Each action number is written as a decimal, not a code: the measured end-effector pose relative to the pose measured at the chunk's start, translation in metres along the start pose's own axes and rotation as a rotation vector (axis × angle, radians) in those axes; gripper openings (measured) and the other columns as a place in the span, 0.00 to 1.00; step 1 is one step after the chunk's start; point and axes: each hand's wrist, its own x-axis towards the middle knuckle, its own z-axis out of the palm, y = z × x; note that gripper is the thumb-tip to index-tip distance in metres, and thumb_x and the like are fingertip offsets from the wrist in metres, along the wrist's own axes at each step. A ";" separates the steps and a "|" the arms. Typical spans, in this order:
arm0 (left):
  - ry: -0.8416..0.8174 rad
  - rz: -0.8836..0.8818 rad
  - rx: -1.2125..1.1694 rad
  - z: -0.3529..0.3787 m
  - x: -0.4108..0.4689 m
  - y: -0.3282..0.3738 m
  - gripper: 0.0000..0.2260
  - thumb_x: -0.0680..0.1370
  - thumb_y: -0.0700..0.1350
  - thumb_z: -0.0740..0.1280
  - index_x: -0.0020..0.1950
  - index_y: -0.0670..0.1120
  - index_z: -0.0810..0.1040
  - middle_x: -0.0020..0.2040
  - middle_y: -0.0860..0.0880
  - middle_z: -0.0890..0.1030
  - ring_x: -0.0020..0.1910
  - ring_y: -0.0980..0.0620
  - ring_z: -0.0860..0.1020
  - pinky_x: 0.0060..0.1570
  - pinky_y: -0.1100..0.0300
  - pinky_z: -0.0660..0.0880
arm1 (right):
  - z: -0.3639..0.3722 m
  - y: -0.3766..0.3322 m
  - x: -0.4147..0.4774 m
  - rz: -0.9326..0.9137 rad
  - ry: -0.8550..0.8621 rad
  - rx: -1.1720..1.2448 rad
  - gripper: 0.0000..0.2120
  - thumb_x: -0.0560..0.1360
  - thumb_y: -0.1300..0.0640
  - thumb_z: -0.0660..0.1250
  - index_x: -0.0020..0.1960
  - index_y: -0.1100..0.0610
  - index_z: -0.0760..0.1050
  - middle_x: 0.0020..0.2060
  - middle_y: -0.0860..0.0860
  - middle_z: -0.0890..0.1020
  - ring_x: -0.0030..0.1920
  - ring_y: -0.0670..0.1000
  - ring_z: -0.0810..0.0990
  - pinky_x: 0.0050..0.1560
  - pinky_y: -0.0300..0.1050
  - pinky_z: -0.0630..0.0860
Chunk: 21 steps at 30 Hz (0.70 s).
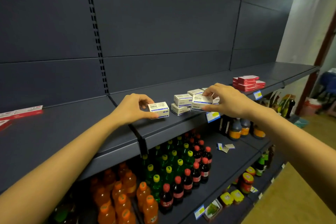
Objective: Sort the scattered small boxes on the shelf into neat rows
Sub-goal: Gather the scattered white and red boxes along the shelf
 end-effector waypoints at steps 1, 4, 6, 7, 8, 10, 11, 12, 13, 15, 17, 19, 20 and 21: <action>-0.001 -0.008 0.005 0.003 0.005 -0.003 0.14 0.66 0.48 0.76 0.49 0.48 0.80 0.44 0.54 0.81 0.43 0.56 0.78 0.45 0.65 0.74 | -0.001 0.003 0.007 -0.015 0.005 0.008 0.19 0.71 0.46 0.69 0.59 0.51 0.72 0.57 0.48 0.75 0.54 0.49 0.74 0.55 0.54 0.75; -0.008 -0.037 0.007 0.014 0.014 -0.011 0.14 0.66 0.48 0.77 0.49 0.48 0.80 0.46 0.53 0.82 0.43 0.57 0.78 0.44 0.68 0.73 | -0.004 0.007 0.029 -0.064 0.005 0.065 0.18 0.71 0.46 0.69 0.59 0.51 0.72 0.55 0.47 0.75 0.55 0.48 0.74 0.56 0.54 0.75; -0.020 -0.064 0.000 0.021 0.017 -0.016 0.14 0.66 0.49 0.76 0.49 0.47 0.81 0.47 0.53 0.83 0.45 0.55 0.79 0.48 0.63 0.76 | -0.002 0.007 0.044 -0.108 -0.015 0.101 0.18 0.71 0.47 0.69 0.58 0.51 0.73 0.53 0.46 0.74 0.56 0.48 0.74 0.57 0.54 0.75; -0.026 -0.071 0.001 0.022 0.018 -0.018 0.15 0.67 0.50 0.76 0.50 0.48 0.80 0.48 0.53 0.83 0.46 0.55 0.79 0.49 0.61 0.76 | 0.000 0.007 0.052 -0.130 -0.022 0.114 0.18 0.71 0.47 0.68 0.59 0.51 0.73 0.53 0.46 0.74 0.55 0.47 0.75 0.57 0.53 0.75; -0.033 -0.069 0.006 0.023 0.019 -0.019 0.15 0.67 0.51 0.75 0.51 0.48 0.80 0.48 0.53 0.82 0.46 0.57 0.79 0.48 0.64 0.76 | 0.001 0.006 0.059 -0.151 -0.025 0.121 0.18 0.72 0.47 0.68 0.58 0.51 0.73 0.53 0.46 0.74 0.55 0.47 0.75 0.57 0.52 0.75; -0.046 -0.058 0.029 0.023 0.021 -0.020 0.16 0.68 0.53 0.74 0.52 0.49 0.79 0.48 0.56 0.81 0.45 0.63 0.77 0.45 0.73 0.73 | 0.005 0.006 0.072 -0.192 -0.027 0.136 0.17 0.72 0.46 0.68 0.58 0.50 0.73 0.54 0.46 0.75 0.54 0.46 0.75 0.57 0.51 0.75; -0.039 -0.063 0.043 0.022 0.021 -0.020 0.17 0.68 0.54 0.73 0.54 0.49 0.79 0.49 0.57 0.80 0.45 0.63 0.77 0.45 0.74 0.71 | 0.007 0.007 0.076 -0.208 -0.027 0.144 0.17 0.72 0.46 0.68 0.58 0.49 0.73 0.54 0.46 0.75 0.54 0.46 0.74 0.57 0.51 0.75; -0.016 -0.078 0.053 0.020 0.020 -0.020 0.18 0.69 0.55 0.72 0.55 0.50 0.78 0.50 0.57 0.79 0.46 0.62 0.77 0.47 0.73 0.71 | 0.010 0.007 0.081 -0.221 -0.032 0.146 0.16 0.72 0.46 0.68 0.58 0.49 0.73 0.53 0.46 0.75 0.54 0.46 0.74 0.57 0.51 0.74; 0.021 -0.093 0.060 0.017 0.020 -0.020 0.19 0.69 0.57 0.70 0.56 0.50 0.78 0.51 0.57 0.79 0.48 0.61 0.76 0.50 0.69 0.71 | 0.012 0.008 0.084 -0.232 -0.046 0.132 0.16 0.72 0.46 0.68 0.57 0.49 0.73 0.53 0.45 0.75 0.54 0.46 0.74 0.57 0.52 0.74; 0.104 -0.114 0.080 0.009 0.021 -0.019 0.19 0.71 0.58 0.68 0.56 0.49 0.78 0.52 0.56 0.79 0.50 0.57 0.77 0.54 0.62 0.72 | 0.017 0.011 0.090 -0.248 -0.099 0.079 0.16 0.72 0.45 0.67 0.58 0.49 0.72 0.52 0.45 0.74 0.55 0.48 0.74 0.58 0.52 0.73; 0.157 -0.137 0.130 -0.001 0.022 -0.020 0.17 0.73 0.57 0.66 0.55 0.48 0.79 0.52 0.54 0.80 0.51 0.54 0.77 0.55 0.58 0.73 | 0.017 0.013 0.093 -0.257 -0.139 0.054 0.17 0.73 0.45 0.66 0.59 0.49 0.72 0.54 0.46 0.75 0.57 0.49 0.73 0.59 0.52 0.72; 0.186 -0.143 0.224 -0.011 0.023 -0.022 0.15 0.75 0.54 0.66 0.56 0.47 0.78 0.54 0.51 0.80 0.51 0.51 0.77 0.53 0.57 0.73 | 0.013 0.013 0.096 -0.287 -0.128 0.033 0.21 0.72 0.43 0.65 0.62 0.49 0.71 0.59 0.46 0.74 0.61 0.49 0.71 0.62 0.52 0.70; 0.194 -0.148 0.271 -0.016 0.023 -0.023 0.14 0.75 0.52 0.65 0.56 0.46 0.78 0.54 0.50 0.80 0.51 0.51 0.77 0.52 0.56 0.73 | 0.010 0.011 0.098 -0.306 -0.110 0.027 0.24 0.72 0.41 0.64 0.64 0.49 0.69 0.62 0.46 0.73 0.63 0.49 0.70 0.63 0.52 0.69; 0.200 -0.163 0.314 -0.021 0.022 -0.024 0.14 0.76 0.52 0.65 0.57 0.46 0.77 0.55 0.49 0.80 0.52 0.50 0.77 0.53 0.55 0.73 | 0.007 0.008 0.101 -0.330 -0.090 0.026 0.25 0.72 0.41 0.63 0.66 0.49 0.68 0.64 0.46 0.72 0.64 0.48 0.69 0.64 0.53 0.69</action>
